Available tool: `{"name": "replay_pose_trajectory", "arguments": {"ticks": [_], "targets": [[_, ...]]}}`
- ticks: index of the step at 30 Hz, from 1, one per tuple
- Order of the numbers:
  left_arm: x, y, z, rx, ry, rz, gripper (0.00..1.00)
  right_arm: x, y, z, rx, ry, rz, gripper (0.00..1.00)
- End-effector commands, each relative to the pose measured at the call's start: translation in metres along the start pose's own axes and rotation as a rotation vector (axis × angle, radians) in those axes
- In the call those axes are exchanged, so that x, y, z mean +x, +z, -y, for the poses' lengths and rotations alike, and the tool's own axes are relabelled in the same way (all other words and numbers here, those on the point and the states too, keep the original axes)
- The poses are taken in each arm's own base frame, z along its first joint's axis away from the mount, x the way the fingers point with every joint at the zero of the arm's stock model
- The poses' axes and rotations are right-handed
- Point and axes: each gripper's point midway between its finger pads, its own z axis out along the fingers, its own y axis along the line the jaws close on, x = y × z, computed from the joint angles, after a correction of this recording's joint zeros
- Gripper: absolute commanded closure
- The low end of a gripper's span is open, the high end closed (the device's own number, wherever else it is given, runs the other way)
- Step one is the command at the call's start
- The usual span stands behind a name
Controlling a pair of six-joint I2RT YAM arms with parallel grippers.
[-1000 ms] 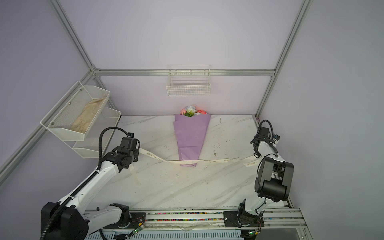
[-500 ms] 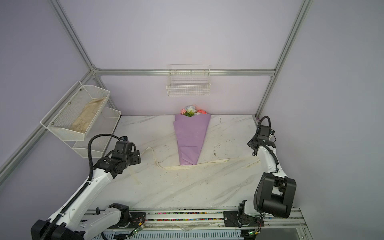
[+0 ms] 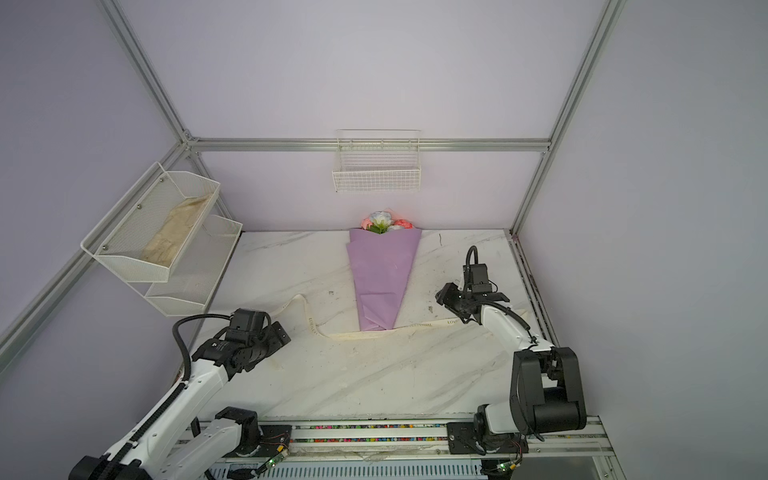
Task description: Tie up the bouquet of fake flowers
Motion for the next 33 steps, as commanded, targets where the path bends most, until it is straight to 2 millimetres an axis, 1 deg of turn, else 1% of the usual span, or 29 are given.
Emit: {"name": "replay_pose_trajectory", "arguments": {"ticks": [1, 2, 4, 7, 8, 10, 14, 16, 17, 18, 20, 21, 22, 23, 24, 28, 31, 33], "targets": [[-0.016, 0.015, 0.032, 0.149, -0.002, 0.049, 0.1, -0.006, 0.005, -0.012, -0.032, -0.004, 0.004, 0.45], [-0.021, 0.018, 0.034, 0.139, 0.0, 0.054, 0.12, -0.005, 0.008, -0.012, -0.03, -0.004, 0.001, 0.45], [-0.029, 0.026, 0.041, 0.132, 0.036, 0.053, 0.2, -0.001, 0.014, -0.01, -0.026, -0.007, -0.021, 0.46], [-0.046, 0.032, 0.051, 0.11, 0.057, 0.069, 0.3, 0.006, 0.021, -0.009, -0.026, -0.006, -0.044, 0.46], [-0.049, 0.037, 0.052, 0.103, 0.055, 0.069, 0.31, 0.008, 0.023, -0.009, -0.031, -0.005, -0.05, 0.46], [-0.05, 0.051, 0.046, 0.074, 0.037, 0.039, 0.32, 0.011, 0.026, -0.01, -0.043, 0.004, -0.055, 0.47], [-0.052, 0.071, 0.02, -0.016, -0.012, -0.005, 0.37, 0.014, 0.03, -0.013, -0.05, 0.005, -0.073, 0.47], [-0.059, 0.078, 0.007, -0.045, -0.022, 0.005, 0.38, 0.013, 0.031, -0.013, -0.046, 0.001, -0.071, 0.47], [-0.065, 0.078, 0.0, -0.077, -0.027, 0.017, 0.4, 0.013, 0.032, -0.012, -0.043, 0.003, -0.073, 0.47], [-0.066, 0.082, -0.014, -0.142, -0.023, 0.003, 0.42, 0.013, 0.033, -0.013, -0.042, 0.002, -0.076, 0.47], [-0.078, 0.08, -0.034, -0.251, -0.005, 0.031, 0.4, 0.014, 0.034, -0.012, -0.038, 0.001, -0.082, 0.47], [-0.083, 0.081, -0.046, -0.316, -0.002, 0.049, 0.4, 0.015, 0.035, -0.011, -0.034, 0.002, -0.086, 0.47], [-0.087, 0.082, -0.055, -0.345, -0.023, 0.033, 0.42, 0.015, 0.036, -0.01, -0.031, 0.004, -0.085, 0.47], [-0.089, 0.083, -0.057, -0.347, -0.021, -0.002, 0.42, 0.016, 0.037, -0.009, -0.03, 0.006, -0.088, 0.47], [-0.094, 0.081, -0.062, -0.389, -0.002, -0.011, 0.42, 0.016, 0.039, -0.008, -0.027, 0.01, -0.092, 0.47], [-0.107, 0.071, -0.086, -0.557, 0.006, 0.003, 0.43, 0.017, 0.043, -0.006, -0.022, 0.014, -0.102, 0.47], [-0.113, 0.063, -0.093, -0.616, 0.002, 0.032, 0.43, 0.017, 0.046, -0.005, -0.02, 0.009, -0.106, 0.47], [-0.118, 0.058, -0.093, -0.624, 0.003, 0.046, 0.42, 0.013, 0.048, -0.002, 0.011, 0.0, -0.101, 0.47]]}}
